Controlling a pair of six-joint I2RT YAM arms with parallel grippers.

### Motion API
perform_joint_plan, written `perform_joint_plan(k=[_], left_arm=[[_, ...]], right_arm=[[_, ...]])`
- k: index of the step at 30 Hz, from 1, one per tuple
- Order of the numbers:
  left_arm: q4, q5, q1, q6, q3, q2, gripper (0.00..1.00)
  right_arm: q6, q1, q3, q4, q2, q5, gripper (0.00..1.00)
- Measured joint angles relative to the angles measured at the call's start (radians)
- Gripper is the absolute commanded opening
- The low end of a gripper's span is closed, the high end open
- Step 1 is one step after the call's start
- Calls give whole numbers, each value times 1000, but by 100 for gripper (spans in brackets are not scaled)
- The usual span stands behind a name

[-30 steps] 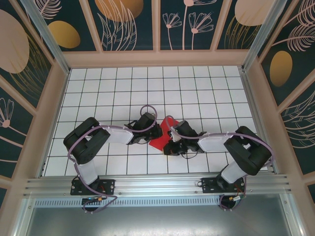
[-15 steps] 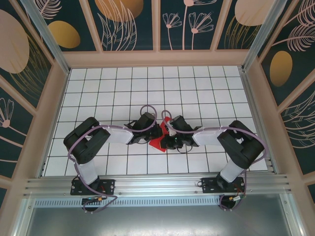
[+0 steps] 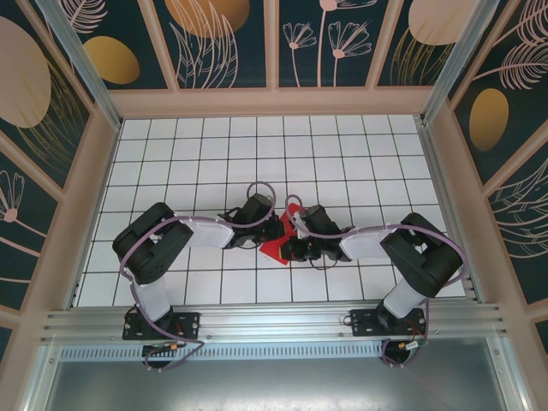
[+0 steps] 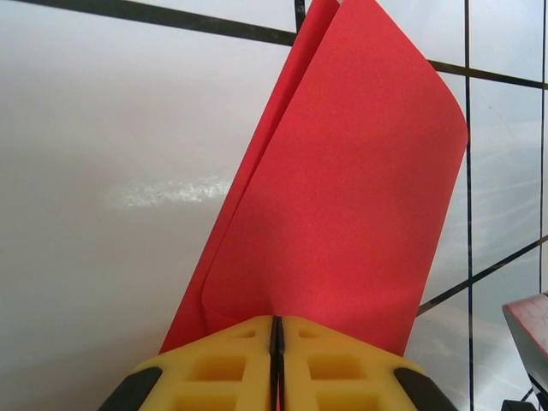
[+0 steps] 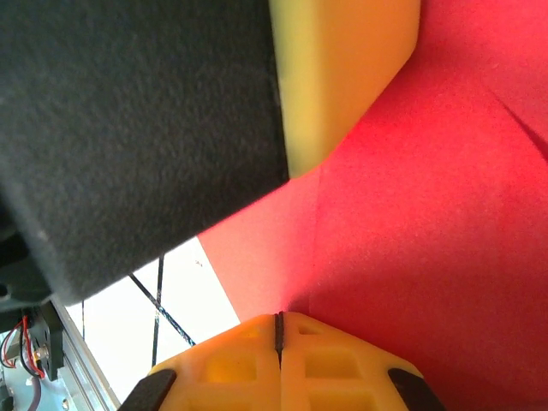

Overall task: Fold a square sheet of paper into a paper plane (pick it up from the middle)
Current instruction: Fold the triangle a second time at the center of the table, then turn over the paper at the center of the table.

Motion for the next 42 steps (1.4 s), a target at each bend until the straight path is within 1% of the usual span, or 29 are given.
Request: perform_joint_plan(k=[6, 14, 17, 19, 20, 22, 23, 24, 27, 29, 31, 35, 42], left_arm=[[0, 14, 35, 11, 2, 1, 15], [-19, -1, 97, 33, 26, 4, 16], [-34, -6, 100, 44, 48, 4, 17], [-45, -6, 100, 51, 60, -2, 17], [-49, -6, 100, 53, 60, -9, 17], [-63, -2, 100, 53, 59, -41, 16], [-63, 4, 100, 53, 55, -59, 14], [-63, 12, 100, 51, 47, -84, 13], [-42, 43, 100, 47, 0, -165, 10], [-12, 76, 100, 39, -33, -195, 8], [10, 114, 97, 30, -60, -200, 7], [16, 169, 84, 28, -81, -184, 6], [39, 225, 63, 29, -79, -118, 6]], right_arm=[[0, 0, -8, 11, -4, 0, 5], [-1, -1, -8, -11, -14, -5, 11], [-8, -1, 5, -46, -21, -9, 17], [-13, -1, 27, -96, -30, -8, 23], [-20, -1, 35, -117, -39, -3, 24], [-25, -3, 53, -162, -81, 14, 32], [-26, -6, 59, -178, -105, 28, 34], [-22, -15, 62, -192, -137, 46, 36], [12, -72, 60, -221, -229, 104, 46], [46, -114, 38, -218, -272, 133, 50], [80, -138, 2, -220, -299, 155, 51], [124, -140, -29, -223, -298, 160, 52], [164, -139, -30, -194, -261, 153, 54]])
